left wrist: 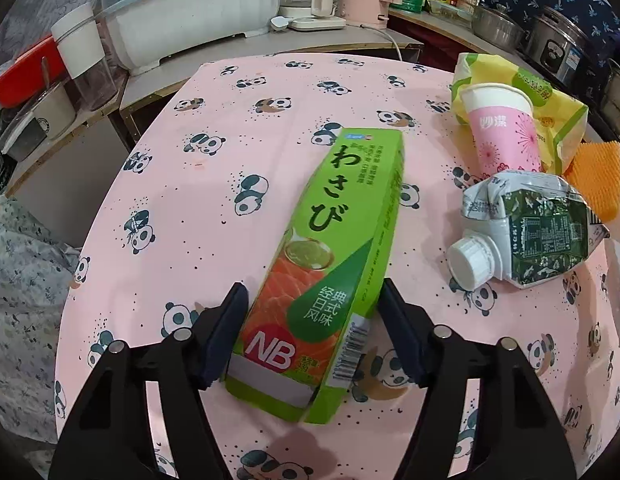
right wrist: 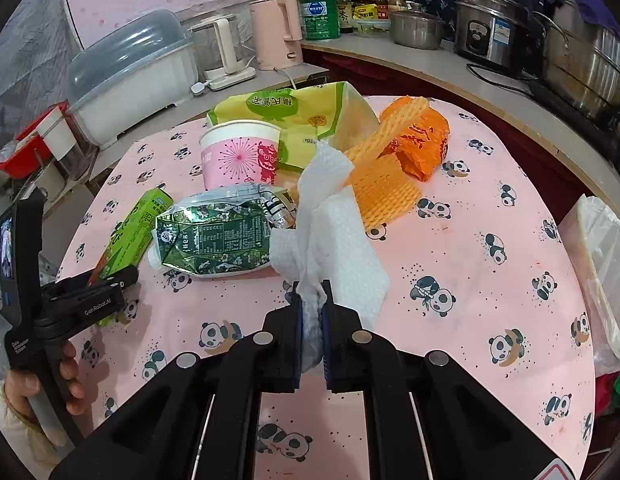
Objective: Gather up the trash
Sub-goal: 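Grasp the white tissue with the right gripper while the left gripper grasps the green wasabi box, then carry the tissue and wasabi box to the bin and open both grippers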
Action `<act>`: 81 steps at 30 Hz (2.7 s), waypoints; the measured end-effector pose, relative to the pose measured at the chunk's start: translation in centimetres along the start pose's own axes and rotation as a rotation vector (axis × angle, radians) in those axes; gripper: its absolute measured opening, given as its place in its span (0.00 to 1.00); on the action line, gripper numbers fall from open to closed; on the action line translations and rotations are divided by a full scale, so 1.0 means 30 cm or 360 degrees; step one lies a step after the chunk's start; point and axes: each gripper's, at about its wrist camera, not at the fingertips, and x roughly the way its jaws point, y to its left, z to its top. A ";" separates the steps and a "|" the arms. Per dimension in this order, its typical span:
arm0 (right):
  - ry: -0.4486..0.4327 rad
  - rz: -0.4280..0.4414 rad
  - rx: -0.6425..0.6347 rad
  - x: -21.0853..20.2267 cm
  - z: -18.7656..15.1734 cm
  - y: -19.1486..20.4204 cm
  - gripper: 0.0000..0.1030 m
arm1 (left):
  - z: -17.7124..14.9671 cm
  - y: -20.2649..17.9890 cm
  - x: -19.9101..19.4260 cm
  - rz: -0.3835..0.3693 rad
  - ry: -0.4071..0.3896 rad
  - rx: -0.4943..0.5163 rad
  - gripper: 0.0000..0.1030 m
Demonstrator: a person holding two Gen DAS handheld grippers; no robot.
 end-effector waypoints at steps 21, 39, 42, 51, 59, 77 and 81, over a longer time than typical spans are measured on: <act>-0.0155 0.0024 0.0018 -0.199 -0.019 -0.028 0.08 | -0.068 -0.174 -0.289 -0.0108 -0.0137 0.0040 0.50; -0.0311 -0.0006 0.0149 -0.363 -0.040 -0.220 0.08 | -0.061 -0.450 -0.499 -0.0261 -0.0288 0.0191 0.50; -0.0328 -0.0021 0.0186 -0.382 -0.048 -0.274 0.08 | -0.065 -0.532 -0.518 -0.0294 -0.0299 0.0250 0.50; -0.0359 -0.0063 0.0317 -0.421 -0.076 -0.447 0.08 | -0.095 -0.768 -0.552 -0.0372 -0.0301 0.0430 0.50; -0.0375 -0.0117 0.0431 -0.448 -0.114 -0.612 0.08 | -0.122 -0.961 -0.560 -0.0433 -0.0293 0.0574 0.50; -0.0415 -0.0366 0.0821 -0.496 -0.240 -1.095 0.08 | -0.186 -1.487 -0.521 -0.0720 -0.0207 0.0928 0.50; -0.0408 -0.0402 0.0879 -0.486 -0.254 -1.169 0.08 | -0.182 -1.578 -0.491 -0.0767 -0.0169 0.0973 0.50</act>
